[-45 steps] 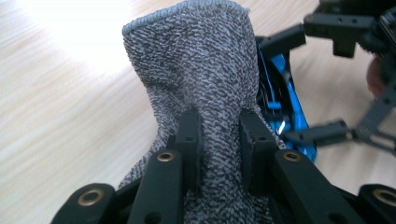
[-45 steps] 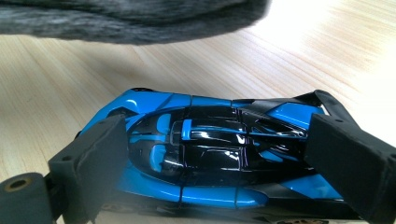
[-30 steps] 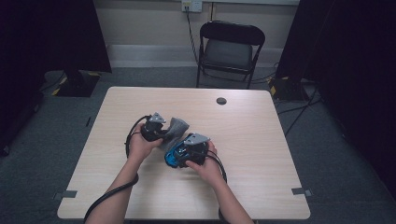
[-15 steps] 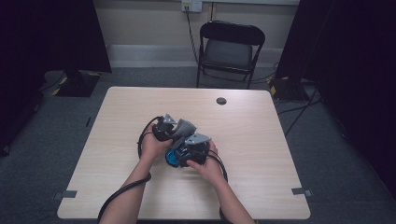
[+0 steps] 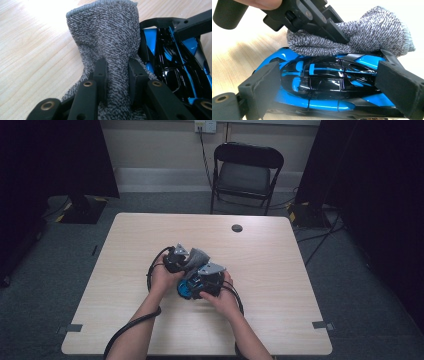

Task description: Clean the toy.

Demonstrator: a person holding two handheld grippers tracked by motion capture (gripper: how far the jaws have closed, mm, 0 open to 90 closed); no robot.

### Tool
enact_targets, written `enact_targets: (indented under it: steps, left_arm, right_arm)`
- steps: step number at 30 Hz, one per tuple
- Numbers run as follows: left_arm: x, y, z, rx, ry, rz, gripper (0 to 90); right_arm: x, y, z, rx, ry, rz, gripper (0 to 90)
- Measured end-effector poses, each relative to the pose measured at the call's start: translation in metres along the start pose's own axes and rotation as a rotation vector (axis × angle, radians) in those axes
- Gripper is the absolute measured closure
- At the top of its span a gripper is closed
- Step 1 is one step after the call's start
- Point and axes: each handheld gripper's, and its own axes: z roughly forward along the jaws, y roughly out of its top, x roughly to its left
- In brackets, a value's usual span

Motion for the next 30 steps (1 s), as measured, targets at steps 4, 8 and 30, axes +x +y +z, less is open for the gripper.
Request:
enact_targets:
  steps: [4,8,30]
  left_arm:
    - [0.002,-0.002,-0.003,0.009,-0.017,0.006,72.2]
    - [0.003,-0.003,-0.006,0.025,-0.025,0.013,72.1]
    - [0.006,-0.030,-0.032,0.015,-0.039,-0.018,72.1]
  right_arm:
    - [0.000,-0.001,0.000,-0.008,0.006,0.008,5.6]
    - [0.001,0.000,0.000,-0.003,0.008,0.004,5.6]
    - [0.001,-0.001,0.000,-0.006,0.012,-0.002,5.6]
